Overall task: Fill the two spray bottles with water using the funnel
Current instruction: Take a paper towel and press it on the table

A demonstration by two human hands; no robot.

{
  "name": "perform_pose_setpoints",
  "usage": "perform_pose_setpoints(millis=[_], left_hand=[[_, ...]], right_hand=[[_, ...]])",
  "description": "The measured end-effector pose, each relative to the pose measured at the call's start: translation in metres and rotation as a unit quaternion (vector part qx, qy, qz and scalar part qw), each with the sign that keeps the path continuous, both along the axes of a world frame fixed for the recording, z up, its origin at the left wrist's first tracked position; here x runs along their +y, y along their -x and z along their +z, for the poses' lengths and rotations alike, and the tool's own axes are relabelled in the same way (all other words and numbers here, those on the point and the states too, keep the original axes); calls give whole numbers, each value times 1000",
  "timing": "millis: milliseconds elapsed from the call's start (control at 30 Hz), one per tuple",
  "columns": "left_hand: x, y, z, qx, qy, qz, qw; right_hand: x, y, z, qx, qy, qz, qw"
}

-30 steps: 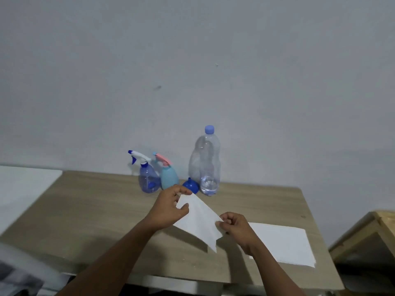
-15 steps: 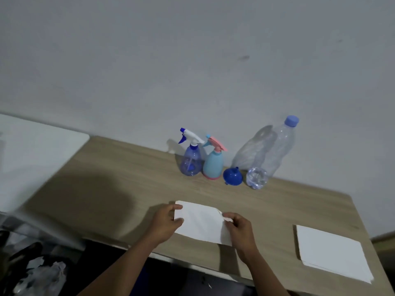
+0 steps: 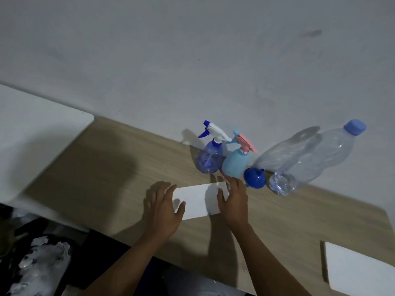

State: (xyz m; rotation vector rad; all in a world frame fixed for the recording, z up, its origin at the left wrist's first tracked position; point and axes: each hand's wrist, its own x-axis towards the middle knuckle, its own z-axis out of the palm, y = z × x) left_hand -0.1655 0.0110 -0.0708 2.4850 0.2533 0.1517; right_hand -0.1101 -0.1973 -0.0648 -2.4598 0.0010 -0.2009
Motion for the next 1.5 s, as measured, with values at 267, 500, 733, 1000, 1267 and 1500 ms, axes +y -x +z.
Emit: perform_pose_setpoints(millis=[267, 500, 733, 1000, 1267, 1500], left_hand=[[-16, -16, -31, 40, -157, -204, 966], [-28, -23, -39, 86, -203, -217, 951], [-69, -36, -30, 73, -219, -294, 927], [-160, -27, -29, 73, -242, -384, 888], [-212, 7, -17, 105, -263, -458, 843], [-223, 40, -3, 148, -238, -490, 826]], right_hand=[[21, 0, -33, 139, 179, 212, 951], [5, -1, -43, 161, 207, 221, 939], [-48, 4, -41, 177, 208, 169, 947], [-149, 44, -29, 212, 194, 121, 950], [-196, 112, -23, 233, 184, 57, 953], [-194, 165, -22, 252, 171, 10, 952]])
